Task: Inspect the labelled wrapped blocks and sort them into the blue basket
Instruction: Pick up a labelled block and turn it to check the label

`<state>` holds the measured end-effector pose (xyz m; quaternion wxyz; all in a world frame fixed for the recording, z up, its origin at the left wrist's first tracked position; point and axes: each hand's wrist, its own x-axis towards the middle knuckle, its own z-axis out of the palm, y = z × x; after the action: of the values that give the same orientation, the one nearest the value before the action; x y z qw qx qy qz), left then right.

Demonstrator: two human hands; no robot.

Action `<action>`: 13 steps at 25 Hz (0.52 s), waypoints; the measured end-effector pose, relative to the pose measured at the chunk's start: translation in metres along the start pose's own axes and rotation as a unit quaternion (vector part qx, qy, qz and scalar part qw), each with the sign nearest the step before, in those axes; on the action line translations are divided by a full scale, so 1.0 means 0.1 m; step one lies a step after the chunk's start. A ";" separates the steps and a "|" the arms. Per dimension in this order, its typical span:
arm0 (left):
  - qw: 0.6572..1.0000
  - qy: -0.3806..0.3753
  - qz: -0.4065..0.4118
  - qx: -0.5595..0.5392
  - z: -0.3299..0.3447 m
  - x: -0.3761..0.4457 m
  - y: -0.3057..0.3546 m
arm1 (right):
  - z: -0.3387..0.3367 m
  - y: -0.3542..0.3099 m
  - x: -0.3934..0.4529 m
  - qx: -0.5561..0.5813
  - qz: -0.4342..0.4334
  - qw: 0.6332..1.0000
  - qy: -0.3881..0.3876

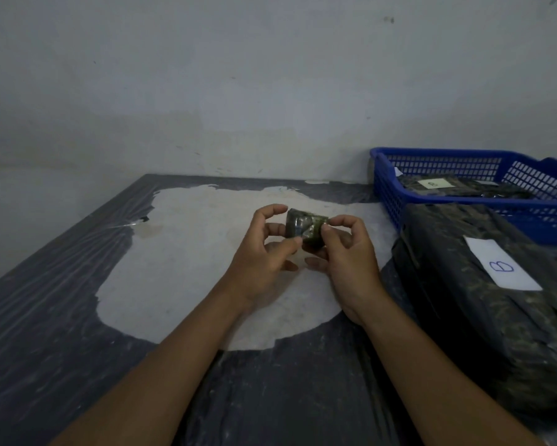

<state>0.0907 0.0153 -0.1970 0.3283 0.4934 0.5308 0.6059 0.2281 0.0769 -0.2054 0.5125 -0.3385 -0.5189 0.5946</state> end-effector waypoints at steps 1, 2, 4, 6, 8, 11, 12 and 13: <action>1.000 -0.005 0.003 0.005 0.00 0.00 0.00 | 0.00 0.01 0.01 -0.016 0.001 1.000 -0.005; 1.000 -0.008 0.010 0.009 0.00 0.00 -0.01 | 0.00 0.04 0.02 -0.037 0.001 0.999 -0.015; 1.000 -0.012 0.023 0.006 0.00 0.00 -0.01 | 0.01 0.07 0.02 -0.072 -0.001 0.996 -0.048; 0.999 -0.019 0.023 -0.016 -0.01 0.01 -0.01 | 0.01 0.06 0.01 -0.075 -0.001 0.994 -0.078; 0.999 -0.028 0.012 -0.044 -0.02 0.02 -0.01 | 0.00 0.05 0.00 -0.072 -0.005 0.992 -0.101; 0.998 -0.028 -0.003 -0.055 -0.03 0.05 -0.03 | 0.01 0.03 -0.01 -0.105 -0.024 0.988 -0.108; 0.998 -0.032 -0.005 -0.058 -0.03 0.05 -0.04 | 0.02 0.03 -0.02 -0.120 -0.027 0.987 -0.104; 0.998 -0.035 -0.008 -0.060 -0.02 0.06 -0.04 | 0.02 0.03 -0.03 -0.130 -0.027 0.986 -0.099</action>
<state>0.0863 0.0208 -0.1997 0.3809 0.4893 0.4856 0.6162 0.2263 0.0742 -0.2086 0.4258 -0.3276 -0.6493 0.5384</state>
